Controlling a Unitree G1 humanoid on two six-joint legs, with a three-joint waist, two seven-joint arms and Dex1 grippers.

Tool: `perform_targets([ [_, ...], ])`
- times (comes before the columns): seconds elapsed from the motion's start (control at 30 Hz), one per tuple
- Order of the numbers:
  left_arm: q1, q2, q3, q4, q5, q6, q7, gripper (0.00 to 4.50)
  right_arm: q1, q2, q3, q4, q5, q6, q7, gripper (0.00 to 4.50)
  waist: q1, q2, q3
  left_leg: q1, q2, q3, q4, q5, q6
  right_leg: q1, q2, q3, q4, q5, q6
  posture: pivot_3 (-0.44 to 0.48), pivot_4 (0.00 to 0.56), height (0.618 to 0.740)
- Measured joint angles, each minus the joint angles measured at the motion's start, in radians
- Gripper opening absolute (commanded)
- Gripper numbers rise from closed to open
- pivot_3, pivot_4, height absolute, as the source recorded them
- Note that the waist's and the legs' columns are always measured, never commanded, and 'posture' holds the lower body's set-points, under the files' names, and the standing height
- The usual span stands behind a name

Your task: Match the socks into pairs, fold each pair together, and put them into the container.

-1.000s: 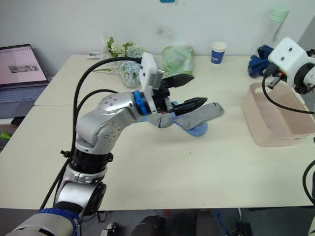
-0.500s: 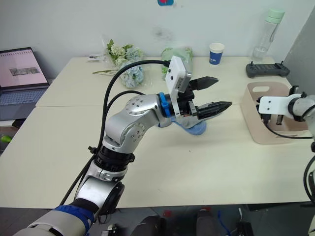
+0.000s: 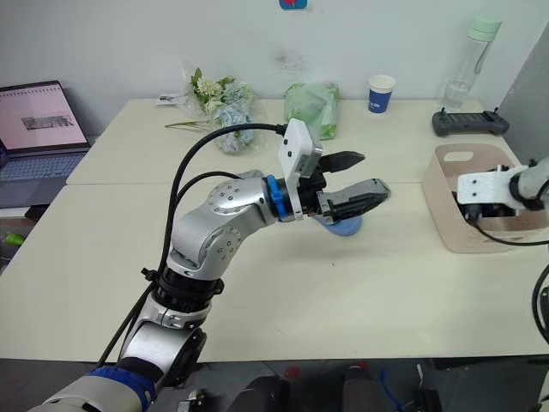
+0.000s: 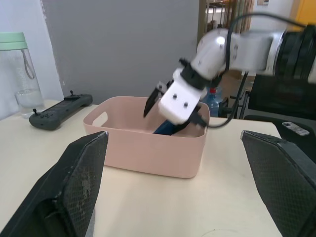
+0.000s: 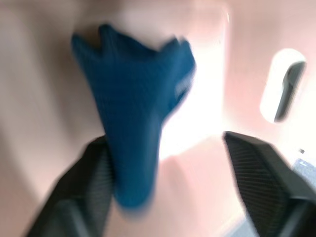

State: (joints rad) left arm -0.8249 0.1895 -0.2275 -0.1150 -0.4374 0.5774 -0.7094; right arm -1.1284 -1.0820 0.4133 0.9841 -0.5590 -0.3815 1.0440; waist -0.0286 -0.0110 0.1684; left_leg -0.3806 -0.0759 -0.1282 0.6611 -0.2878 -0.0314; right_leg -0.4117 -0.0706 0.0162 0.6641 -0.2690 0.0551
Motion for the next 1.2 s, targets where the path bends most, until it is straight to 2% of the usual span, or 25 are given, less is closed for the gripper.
perform_targets([
  [0.13,0.004,0.025,0.009,0.000,0.001,-0.003,-0.003,4.50,-0.069,-0.072,-0.009,-0.066,0.030,0.045,0.213,4.47,0.000,0.000,0.000,0.000,0.000,0.000,0.000,0.000,0.000,0.000,0.000,0.000,0.000,0.000,0.000,0.000,0.150,0.740],
  [0.27,0.049,0.085,0.060,-0.004,0.001,-0.005,0.000,4.50,-0.133,-0.104,-0.052,-0.113,0.068,0.103,0.334,4.47,-0.006,0.001,0.000,0.001,0.001,0.001,0.000,0.000,0.000,0.000,0.000,0.001,0.001,0.000,0.000,0.000,0.150,0.740],
  [0.3,0.065,0.096,0.072,-0.007,0.001,-0.004,0.001,4.50,-0.148,-0.092,-0.079,-0.123,0.093,0.132,0.351,4.47,-0.006,0.001,0.000,0.001,0.001,0.000,0.000,0.000,0.000,0.000,0.000,0.001,0.001,0.000,0.000,0.000,0.150,0.740],
  [0.4,0.133,0.142,0.099,-0.048,0.010,-0.010,0.013,4.50,-0.135,0.033,-0.208,-0.209,0.252,0.275,0.348,4.47,-0.014,0.001,0.000,0.003,0.003,0.001,0.000,-0.001,0.000,0.000,-0.001,0.002,0.001,0.001,-0.002,0.000,0.150,0.740],
  [0.47,0.196,0.170,0.122,-0.083,0.025,-0.019,0.035,4.50,-0.062,0.151,-0.289,-0.338,0.379,0.403,0.319,4.47,-0.017,0.000,-0.001,0.002,0.005,-0.001,0.001,-0.001,0.000,0.001,-0.001,0.001,0.002,0.002,-0.003,0.000,0.150,0.740],
  [0.53,0.293,0.214,0.157,-0.138,0.040,-0.023,0.060,4.50,0.078,0.277,-0.363,-0.521,0.475,0.574,0.234,4.47,-0.007,0.000,-0.001,0.000,0.006,-0.005,0.000,-0.001,0.000,-0.001,-0.001,0.000,0.001,0.002,-0.003,0.000,0.150,0.740],
  [0.7,0.548,0.265,0.265,-0.243,0.058,-0.020,0.131,4.50,0.414,0.533,-0.425,-0.930,0.616,0.896,-0.007,4.47,0.022,0.000,-0.002,-0.014,0.001,-0.007,0.005,0.000,-0.001,-0.011,-0.003,-0.001,0.002,0.002,-0.003,0.000,0.150,0.740],
  [0.83,0.738,0.259,0.317,-0.330,0.062,-0.029,0.179,4.50,0.611,0.616,-0.439,-1.116,0.641,0.936,-0.154,4.47,0.032,0.000,-0.003,-0.013,0.000,-0.007,0.006,0.000,0.000,-0.009,-0.004,0.000,0.001,0.002,-0.002,0.000,0.150,0.740],
  [1.1,1.060,0.175,0.367,-0.376,0.097,-0.141,0.266,4.50,0.946,0.691,-0.494,-1.215,0.619,0.830,-0.400,4.47,0.025,0.000,-0.005,-0.004,0.002,-0.001,0.001,-0.001,0.001,-0.007,-0.002,0.002,0.003,0.003,-0.003,0.000,0.150,0.740],
  [1.2,1.129,0.146,0.392,-0.375,0.107,-0.197,0.285,4.50,1.052,0.715,-0.499,-1.243,0.620,0.788,-0.454,4.47,0.025,0.000,-0.005,-0.001,0.003,-0.001,0.001,-0.001,0.001,-0.004,-0.001,0.002,0.003,0.003,-0.003,0.000,0.150,0.740],
])
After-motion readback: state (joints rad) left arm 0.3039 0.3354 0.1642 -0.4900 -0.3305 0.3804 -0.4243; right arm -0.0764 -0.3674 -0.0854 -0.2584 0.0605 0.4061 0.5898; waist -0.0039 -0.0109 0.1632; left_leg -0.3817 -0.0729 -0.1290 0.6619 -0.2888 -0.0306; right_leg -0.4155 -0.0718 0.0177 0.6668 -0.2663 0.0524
